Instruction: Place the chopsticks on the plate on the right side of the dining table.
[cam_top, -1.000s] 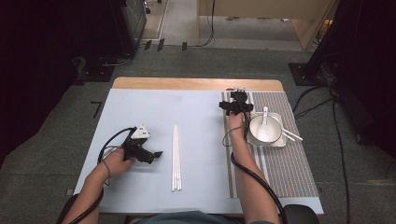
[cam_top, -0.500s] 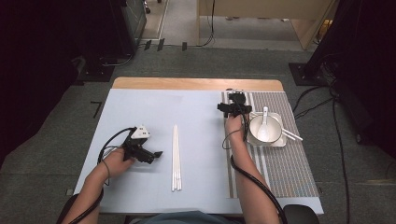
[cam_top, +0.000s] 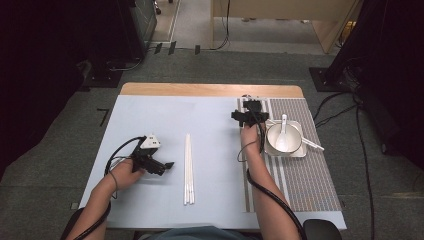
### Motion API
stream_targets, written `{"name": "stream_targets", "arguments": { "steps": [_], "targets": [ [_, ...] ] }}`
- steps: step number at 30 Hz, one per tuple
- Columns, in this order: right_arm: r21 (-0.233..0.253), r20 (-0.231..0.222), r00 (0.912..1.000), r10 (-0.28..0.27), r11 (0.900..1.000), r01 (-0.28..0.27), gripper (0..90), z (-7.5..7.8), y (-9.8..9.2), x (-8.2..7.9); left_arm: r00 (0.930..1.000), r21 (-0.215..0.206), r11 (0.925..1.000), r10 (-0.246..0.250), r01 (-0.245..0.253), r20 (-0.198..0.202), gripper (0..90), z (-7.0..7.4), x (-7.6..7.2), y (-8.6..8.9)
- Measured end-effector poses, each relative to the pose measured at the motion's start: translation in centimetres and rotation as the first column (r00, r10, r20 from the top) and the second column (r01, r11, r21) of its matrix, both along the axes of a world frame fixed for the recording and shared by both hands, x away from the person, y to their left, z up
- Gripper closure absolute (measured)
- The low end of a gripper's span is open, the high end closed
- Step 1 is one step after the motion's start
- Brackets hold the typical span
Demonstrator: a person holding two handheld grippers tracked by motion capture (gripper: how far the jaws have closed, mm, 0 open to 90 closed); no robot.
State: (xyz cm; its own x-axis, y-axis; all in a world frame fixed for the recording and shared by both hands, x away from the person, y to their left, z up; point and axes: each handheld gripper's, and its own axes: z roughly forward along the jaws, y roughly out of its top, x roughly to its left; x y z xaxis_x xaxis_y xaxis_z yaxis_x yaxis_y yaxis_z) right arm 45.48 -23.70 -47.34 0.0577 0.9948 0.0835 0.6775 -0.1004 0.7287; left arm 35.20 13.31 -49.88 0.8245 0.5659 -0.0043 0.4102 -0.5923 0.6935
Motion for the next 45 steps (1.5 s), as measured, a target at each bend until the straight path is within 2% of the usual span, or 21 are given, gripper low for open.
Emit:
{"name": "stream_targets", "arguments": {
  "steps": [4,8,12,23,33,39,45],
  "targets": [
    [0.012,-0.003,0.9997,-0.026,1.000,0.026,15.9,0.0,-0.5,0.9,1.0000,0.000,1.0000,0.000,0.000,0.000,0.0,0.0,0.0,0.0],
    [0.003,-0.003,0.9985,-0.054,0.999,0.054,15.9,0.1,-1.1,1.5,1.0000,0.000,1.0000,0.000,0.000,0.000,0.0,0.0,0.0,0.0],
    [0.027,-0.043,0.9962,-0.076,0.997,0.077,15.9,-0.4,-1.9,2.0,1.0000,0.000,1.0000,0.000,0.000,0.000,0.0,0.0,0.0,0.0],
    [0.054,-0.060,0.9969,-0.051,0.997,0.054,16.1,-0.4,-1.3,1.1,1.0000,0.000,1.0000,0.000,0.000,0.000,0.0,0.0,0.0,0.0],
    [0.071,-0.048,0.9987,-0.020,0.997,0.023,16.1,-0.3,-0.6,0.1,1.0000,0.001,1.0000,0.000,0.000,0.000,0.0,0.0,0.0,0.0],
    [0.046,-0.018,0.9996,-0.021,0.999,0.022,16.1,0.0,-0.4,0.0,1.0000,0.000,1.0000,0.000,0.000,0.001,0.0,0.0,0.0,0.0],
    [0.029,-0.029,0.9983,-0.051,0.998,0.052,16.1,-0.2,-0.8,0.6,1.0000,0.000,1.0000,0.000,0.000,0.001,0.0,0.0,0.0,0.0]
  ]
}}
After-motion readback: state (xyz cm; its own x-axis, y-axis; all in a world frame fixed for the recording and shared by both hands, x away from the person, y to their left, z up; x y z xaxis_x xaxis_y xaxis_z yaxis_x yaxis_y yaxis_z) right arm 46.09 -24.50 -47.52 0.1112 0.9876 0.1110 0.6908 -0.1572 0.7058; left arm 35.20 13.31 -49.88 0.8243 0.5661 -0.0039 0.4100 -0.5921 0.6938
